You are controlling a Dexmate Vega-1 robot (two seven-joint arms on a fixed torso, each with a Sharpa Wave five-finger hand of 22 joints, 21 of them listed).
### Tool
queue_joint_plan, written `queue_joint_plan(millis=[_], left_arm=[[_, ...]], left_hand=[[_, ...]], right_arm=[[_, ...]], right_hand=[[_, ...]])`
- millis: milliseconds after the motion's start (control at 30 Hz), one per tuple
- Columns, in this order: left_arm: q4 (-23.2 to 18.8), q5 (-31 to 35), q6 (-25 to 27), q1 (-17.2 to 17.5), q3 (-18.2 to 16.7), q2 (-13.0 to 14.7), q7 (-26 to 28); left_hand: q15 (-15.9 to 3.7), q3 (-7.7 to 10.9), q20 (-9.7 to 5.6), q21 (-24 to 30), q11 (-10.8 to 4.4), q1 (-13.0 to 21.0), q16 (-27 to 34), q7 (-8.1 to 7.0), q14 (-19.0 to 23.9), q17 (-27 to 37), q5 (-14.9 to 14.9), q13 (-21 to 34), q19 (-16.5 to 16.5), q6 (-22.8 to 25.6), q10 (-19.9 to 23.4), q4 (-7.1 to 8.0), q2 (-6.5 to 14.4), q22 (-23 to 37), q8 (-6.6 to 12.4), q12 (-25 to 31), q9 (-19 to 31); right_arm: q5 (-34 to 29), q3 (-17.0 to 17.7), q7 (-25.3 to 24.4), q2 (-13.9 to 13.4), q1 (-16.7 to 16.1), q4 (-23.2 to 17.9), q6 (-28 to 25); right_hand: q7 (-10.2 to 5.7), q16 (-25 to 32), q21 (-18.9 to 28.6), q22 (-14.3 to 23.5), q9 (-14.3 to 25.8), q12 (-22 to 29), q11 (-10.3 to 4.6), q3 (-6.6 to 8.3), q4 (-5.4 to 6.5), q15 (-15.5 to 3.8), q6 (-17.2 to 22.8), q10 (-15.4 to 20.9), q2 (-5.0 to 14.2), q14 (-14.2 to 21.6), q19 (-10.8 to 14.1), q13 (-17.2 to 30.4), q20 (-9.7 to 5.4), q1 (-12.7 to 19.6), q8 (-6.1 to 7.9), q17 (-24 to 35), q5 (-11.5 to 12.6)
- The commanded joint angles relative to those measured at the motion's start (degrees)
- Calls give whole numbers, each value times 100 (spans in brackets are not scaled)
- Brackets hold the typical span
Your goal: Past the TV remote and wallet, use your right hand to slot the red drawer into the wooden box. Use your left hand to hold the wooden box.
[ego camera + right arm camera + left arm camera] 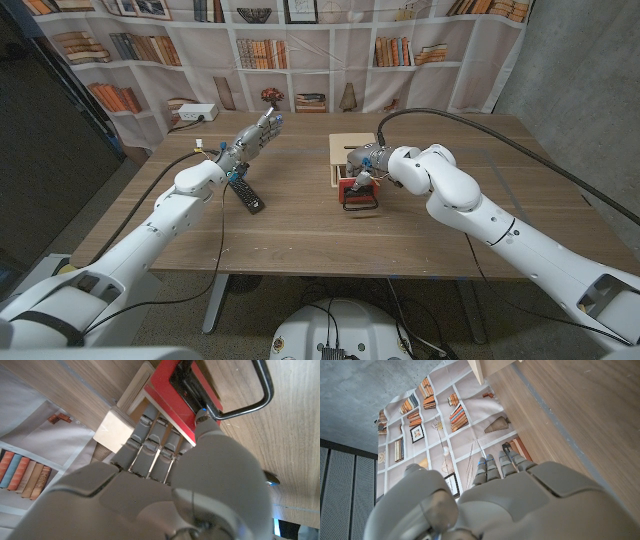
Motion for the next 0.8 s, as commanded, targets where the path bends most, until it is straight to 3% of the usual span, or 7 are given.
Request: queue_joint_plan(millis=[33, 633, 800], left_arm=[[190, 7, -50, -102, 15, -72, -80], [425, 33, -107, -275, 72, -183, -267], [433, 36, -110, -283, 83, -197, -299]], left_hand=[[-1, -26, -32, -19, -23, 2, -8, 2, -23, 10, -3, 30, -33, 47, 17, 1, 29, 10, -16, 3, 24], [1, -42, -28, -18, -17, 9, -9, 8, -25, 10, -3, 30, -36, 50, 24, 2, 38, 10, -18, 5, 24], [-4, -46, -22, -20, -13, 13, -8, 4, -22, 10, -3, 30, -42, 50, 21, 1, 41, 10, -19, 4, 24]], right_arm=[[-41, -31, 60, 3, 89, 33, 35], [-280, -28, 257, -16, 83, -141, 2], [-427, -32, 353, -6, 58, -233, -7]], right_hand=[[9, -64, -9, -36, -29, -100, 47, -12, -1, -528, -161, -171, -105, -139, -65, -39, -824, -57, -49, 17, 2], [-5, -179, -110, -106, -76, -286, 95, -54, 34, -471, -562, -561, -230, -603, -290, -152, -784, -399, -71, 32, -38], [-104, -179, -135, -106, -89, -322, 68, -44, 27, -466, -836, -695, -241, -719, -362, -182, -767, -477, -106, 50, -51]])
